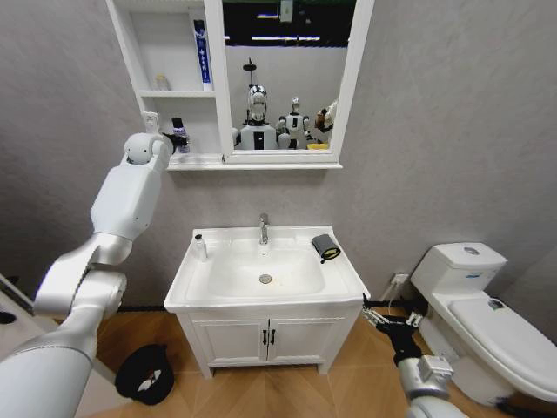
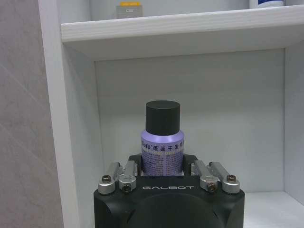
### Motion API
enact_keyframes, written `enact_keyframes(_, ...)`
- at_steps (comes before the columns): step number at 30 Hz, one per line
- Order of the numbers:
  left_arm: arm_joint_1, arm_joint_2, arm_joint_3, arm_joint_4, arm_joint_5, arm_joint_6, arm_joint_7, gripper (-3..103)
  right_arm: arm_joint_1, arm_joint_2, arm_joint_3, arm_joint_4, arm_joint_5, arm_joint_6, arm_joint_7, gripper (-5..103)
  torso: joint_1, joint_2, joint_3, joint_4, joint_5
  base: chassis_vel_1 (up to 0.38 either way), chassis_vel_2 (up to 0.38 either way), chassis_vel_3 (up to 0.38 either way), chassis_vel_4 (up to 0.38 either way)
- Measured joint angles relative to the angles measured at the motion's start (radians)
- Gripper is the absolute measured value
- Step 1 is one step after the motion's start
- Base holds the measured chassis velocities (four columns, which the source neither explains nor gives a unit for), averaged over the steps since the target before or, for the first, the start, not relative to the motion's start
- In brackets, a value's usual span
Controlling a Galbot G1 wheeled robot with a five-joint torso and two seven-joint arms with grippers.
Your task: Move facial cleanser and shampoo from washbasin to cabinet, then wipe washbasin with towel.
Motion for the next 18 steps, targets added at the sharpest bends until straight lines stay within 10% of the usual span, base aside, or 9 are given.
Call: enact_keyframes(18, 0.005, -0.005, 0.004, 0.013, 0.005, 0.004, 0.004, 43, -0.001, -0.002, 0.005, 0.003, -0.002, 0.000, 0.003, 100, 0.000, 0.000, 0.000, 0.0000, 0.0000, 0.000, 0.000, 0.000, 0.000)
